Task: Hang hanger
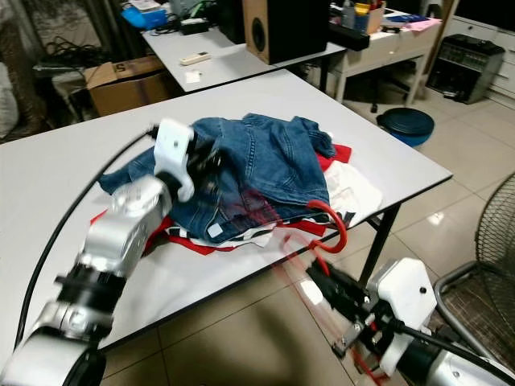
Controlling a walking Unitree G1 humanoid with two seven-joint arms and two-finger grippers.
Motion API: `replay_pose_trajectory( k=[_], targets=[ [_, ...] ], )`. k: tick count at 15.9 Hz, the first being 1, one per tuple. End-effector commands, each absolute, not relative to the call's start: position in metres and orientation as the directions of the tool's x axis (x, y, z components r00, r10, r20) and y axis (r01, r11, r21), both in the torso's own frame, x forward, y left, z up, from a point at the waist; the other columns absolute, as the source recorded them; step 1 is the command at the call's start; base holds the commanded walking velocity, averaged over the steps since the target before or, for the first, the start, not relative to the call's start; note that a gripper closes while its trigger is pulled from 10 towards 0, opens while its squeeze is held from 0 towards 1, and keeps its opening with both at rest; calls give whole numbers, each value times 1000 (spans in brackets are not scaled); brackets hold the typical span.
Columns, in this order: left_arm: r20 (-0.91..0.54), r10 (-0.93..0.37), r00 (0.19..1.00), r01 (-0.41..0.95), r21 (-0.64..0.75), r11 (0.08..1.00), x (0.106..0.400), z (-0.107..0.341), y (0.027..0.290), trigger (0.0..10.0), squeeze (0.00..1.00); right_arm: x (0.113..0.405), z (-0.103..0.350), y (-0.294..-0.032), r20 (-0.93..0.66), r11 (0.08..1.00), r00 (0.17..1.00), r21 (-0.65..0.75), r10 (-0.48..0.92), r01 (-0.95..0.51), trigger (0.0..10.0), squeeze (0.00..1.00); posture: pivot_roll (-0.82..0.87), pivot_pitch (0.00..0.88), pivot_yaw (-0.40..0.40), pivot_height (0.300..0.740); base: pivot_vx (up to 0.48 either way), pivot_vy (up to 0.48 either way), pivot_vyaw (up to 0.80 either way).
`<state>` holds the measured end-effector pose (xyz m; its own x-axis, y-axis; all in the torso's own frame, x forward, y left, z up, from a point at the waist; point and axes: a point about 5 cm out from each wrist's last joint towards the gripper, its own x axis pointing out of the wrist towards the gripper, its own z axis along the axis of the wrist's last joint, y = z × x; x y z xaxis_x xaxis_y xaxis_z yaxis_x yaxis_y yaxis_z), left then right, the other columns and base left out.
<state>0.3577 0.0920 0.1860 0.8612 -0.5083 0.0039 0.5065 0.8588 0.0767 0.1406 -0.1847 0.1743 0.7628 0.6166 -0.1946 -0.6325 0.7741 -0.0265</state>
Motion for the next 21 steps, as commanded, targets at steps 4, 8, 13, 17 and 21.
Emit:
replay_pose_trajectory(
  k=[4, 8, 13, 17, 21],
  targets=[
    [69, -529, 846, 524, 77, 848, 368, 213, 91, 0, 0, 149, 168, -178, -183, 797, 781, 32, 597, -603, 10000, 0, -73, 25, 136, 740, 0, 0, 0],
    [103, -580, 808, 566, 134, 813, 368, 235, 96, 0, 0, 165, 153, -178, -213, 852, 827, 71, 521, -518, 10000, 0, -60, 19, 136, 740, 0, 0, 0],
    [143, -643, 752, 627, 144, 765, 362, 258, 94, 0, 0, 184, 152, -183, -125, 899, 898, 189, 421, -395, 10000, 0, -47, 13, 126, 740, 0, 0, 0],
    [128, -695, 708, 679, 151, 719, 355, 262, 93, 0, 0, 211, 151, -190, -37, 862, 949, 430, 313, -267, 10000, 0, -45, 15, 132, 740, 0, 0, 0],
    [19, -748, 663, 734, 179, 655, 351, 250, 91, 0, 0, 257, 172, -187, 101, 680, 951, 677, 293, -281, 10000, 0, -42, 22, 143, 740, 0, 0, 0]
  ],
)
